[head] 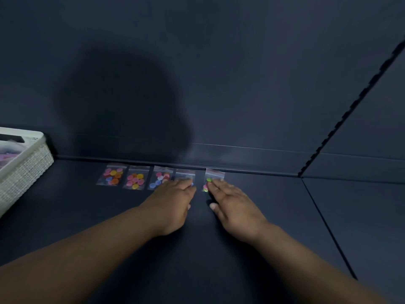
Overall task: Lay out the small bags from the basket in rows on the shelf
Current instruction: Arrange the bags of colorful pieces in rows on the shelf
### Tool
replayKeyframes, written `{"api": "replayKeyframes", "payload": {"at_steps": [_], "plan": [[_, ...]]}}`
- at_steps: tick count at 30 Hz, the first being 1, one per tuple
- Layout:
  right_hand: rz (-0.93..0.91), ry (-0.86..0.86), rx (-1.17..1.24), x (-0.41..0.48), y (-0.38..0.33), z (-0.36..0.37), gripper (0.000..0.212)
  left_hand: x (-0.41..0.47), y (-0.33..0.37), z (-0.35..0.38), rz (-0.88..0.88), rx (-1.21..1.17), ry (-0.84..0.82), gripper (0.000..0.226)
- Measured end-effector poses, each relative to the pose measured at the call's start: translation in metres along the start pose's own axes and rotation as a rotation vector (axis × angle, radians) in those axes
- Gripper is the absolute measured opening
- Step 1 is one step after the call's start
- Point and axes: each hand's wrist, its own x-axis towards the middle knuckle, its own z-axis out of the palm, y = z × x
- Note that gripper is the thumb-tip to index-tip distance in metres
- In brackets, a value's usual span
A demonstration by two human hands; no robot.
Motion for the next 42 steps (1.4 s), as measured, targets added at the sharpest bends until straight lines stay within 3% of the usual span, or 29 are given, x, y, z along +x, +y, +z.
{"api": "replayKeyframes", "payload": {"at_steps": [17,23,29,33,42], "plan": [[-0.093,-0.004,0.025,0.007,-0.002,-0.004,0.057,0.0,-0.002,0.004,-0.011,-0.049,0.03,0.058],[-0.081,0.097,0.052,0.008,-0.019,-0.022,0.052,-0.008,-0.009,-0.002,-0.061,-0.059,0.131,0.063],[-0.208,0.15,0.016,0.035,-0.079,-0.044,0.049,-0.054,-0.05,-0.029,-0.176,0.038,0.354,0.055],[-0.216,0.214,0.002,0.045,-0.086,-0.051,0.048,-0.064,-0.053,-0.056,-0.211,0.092,0.373,0.052],[-0.389,0.173,-0.019,0.09,-0.22,-0.052,0.054,-0.187,-0.146,-0.102,-0.439,0.156,0.443,0.052]]}}
